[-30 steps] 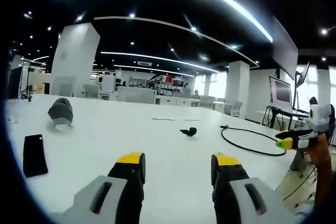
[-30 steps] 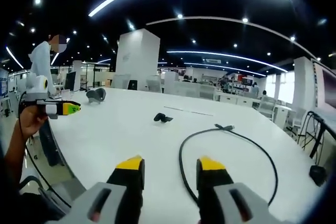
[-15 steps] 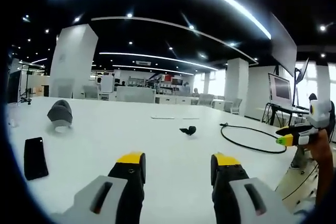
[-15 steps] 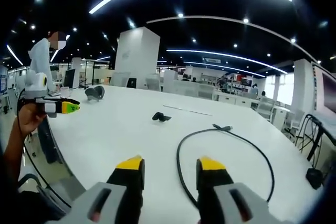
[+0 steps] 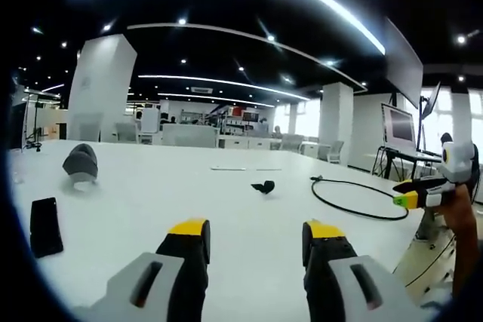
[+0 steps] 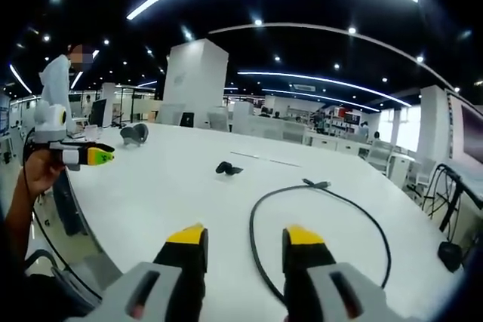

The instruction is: Find the charging cable on the desk, coil it up and secure with Velcro.

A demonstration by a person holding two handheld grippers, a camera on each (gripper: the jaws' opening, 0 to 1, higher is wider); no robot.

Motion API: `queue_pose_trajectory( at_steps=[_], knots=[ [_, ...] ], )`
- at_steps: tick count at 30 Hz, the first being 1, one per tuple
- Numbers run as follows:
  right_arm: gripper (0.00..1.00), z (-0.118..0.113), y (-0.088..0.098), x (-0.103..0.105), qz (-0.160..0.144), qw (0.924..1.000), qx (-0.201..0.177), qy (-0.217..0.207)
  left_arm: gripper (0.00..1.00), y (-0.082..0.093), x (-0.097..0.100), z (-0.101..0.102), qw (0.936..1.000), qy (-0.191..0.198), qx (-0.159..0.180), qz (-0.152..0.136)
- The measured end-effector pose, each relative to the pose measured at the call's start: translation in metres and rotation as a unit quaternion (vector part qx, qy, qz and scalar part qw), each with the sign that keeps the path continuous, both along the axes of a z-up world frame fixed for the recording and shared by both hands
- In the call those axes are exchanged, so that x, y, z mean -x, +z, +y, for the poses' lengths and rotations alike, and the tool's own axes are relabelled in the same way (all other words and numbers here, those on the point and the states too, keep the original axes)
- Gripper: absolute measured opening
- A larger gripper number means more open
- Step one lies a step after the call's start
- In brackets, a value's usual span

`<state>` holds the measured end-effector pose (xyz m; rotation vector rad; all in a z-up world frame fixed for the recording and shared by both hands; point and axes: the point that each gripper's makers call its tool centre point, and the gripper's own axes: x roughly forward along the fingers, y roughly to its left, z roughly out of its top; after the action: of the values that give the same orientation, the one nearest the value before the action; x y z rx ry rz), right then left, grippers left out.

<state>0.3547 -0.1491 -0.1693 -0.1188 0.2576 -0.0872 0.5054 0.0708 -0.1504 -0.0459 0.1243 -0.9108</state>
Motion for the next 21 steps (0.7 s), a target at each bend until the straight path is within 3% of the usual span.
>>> queue_pose_trajectory(
  at_steps=[8,13,21],
  knots=[
    [0.4,-0.007,0.005,-0.006,-0.002,1.0,-0.003,0.0,0.49,0.005,0.001,-0.005,1.0,-0.005,0.001,-0.001],
    [0.4,-0.016,0.003,-0.023,0.011,0.9999,-0.009,0.0,0.49,0.004,-0.011,-0.021,0.9997,-0.02,-0.008,0.01],
    [0.4,-0.035,0.007,-0.04,0.014,0.9996,-0.021,-0.008,0.49,0.017,-0.027,-0.046,0.9992,-0.035,-0.019,-0.007]
  ],
)
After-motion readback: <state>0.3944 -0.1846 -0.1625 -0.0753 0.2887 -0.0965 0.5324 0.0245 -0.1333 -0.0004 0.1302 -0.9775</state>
